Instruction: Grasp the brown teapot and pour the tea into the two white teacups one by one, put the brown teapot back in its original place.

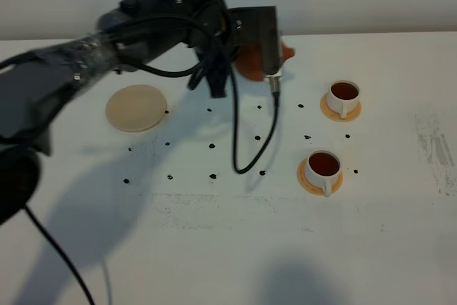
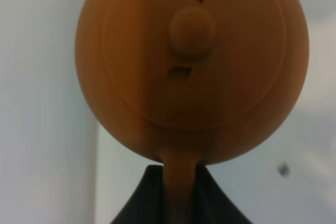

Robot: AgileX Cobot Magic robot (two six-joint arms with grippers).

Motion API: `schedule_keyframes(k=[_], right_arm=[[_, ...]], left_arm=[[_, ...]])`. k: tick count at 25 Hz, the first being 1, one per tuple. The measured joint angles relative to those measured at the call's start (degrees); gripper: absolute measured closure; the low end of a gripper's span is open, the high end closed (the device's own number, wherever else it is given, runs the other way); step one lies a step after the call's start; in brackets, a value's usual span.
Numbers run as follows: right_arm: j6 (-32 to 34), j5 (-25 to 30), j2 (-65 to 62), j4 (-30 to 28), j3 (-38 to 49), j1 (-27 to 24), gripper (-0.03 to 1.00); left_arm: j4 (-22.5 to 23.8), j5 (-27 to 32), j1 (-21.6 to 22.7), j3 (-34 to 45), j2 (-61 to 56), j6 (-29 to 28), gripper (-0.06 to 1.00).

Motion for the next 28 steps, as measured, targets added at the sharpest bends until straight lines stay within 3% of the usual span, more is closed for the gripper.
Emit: schedule_keyframes(k=[6, 12, 22, 28], right_arm=[[0.0, 0.0, 0.0, 0.0, 0.0, 0.0, 0.75], [0.0, 0.0, 0.0, 0.0, 0.0, 0.0, 0.75], [0.0, 0.0, 0.0, 0.0, 0.0, 0.0, 0.75], [0.0, 0.0, 0.0, 0.0, 0.0, 0.0, 0.75]], left_arm=[[-0.67, -1.27, 3.51, 10.82, -8.85, -3.13, 0.86], [-1.54, 0.61, 7.62, 17.28, -14.28, -11.39, 0.86], [-4.76, 6.54, 11.07, 18.34, -15.94, -22.9, 0.86], [-5.16, 8.89, 12.57, 18.34, -15.94, -25.69, 0.86]])
